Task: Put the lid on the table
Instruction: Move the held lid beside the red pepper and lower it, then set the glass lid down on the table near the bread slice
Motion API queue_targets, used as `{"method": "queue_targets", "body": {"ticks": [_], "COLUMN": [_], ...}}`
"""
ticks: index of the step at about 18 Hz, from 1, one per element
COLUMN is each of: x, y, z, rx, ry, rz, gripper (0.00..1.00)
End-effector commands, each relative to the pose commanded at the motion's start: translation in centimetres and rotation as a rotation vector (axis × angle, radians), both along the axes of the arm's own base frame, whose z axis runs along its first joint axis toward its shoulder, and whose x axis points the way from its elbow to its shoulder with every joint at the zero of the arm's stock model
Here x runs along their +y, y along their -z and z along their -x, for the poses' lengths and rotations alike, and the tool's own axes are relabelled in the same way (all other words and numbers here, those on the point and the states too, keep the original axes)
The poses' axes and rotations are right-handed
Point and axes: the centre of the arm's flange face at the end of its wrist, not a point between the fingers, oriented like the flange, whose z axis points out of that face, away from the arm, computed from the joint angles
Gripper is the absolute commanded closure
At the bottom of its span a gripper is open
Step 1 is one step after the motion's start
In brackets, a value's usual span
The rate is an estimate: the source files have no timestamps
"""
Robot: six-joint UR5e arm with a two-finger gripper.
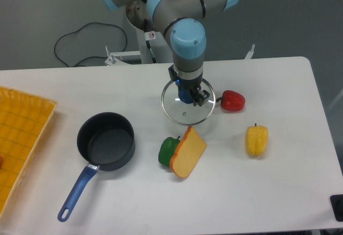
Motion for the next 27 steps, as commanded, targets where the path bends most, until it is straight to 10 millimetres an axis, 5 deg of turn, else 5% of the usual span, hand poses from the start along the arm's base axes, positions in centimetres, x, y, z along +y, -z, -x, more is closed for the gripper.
{"method": "queue_targets", "body": {"ticks": [27], "x": [1.6], "y": [3.7], "z": [-0.3], "rx": [-0.034], "ry": [0.078], "rz": [0.075], "gripper": [0.4]}}
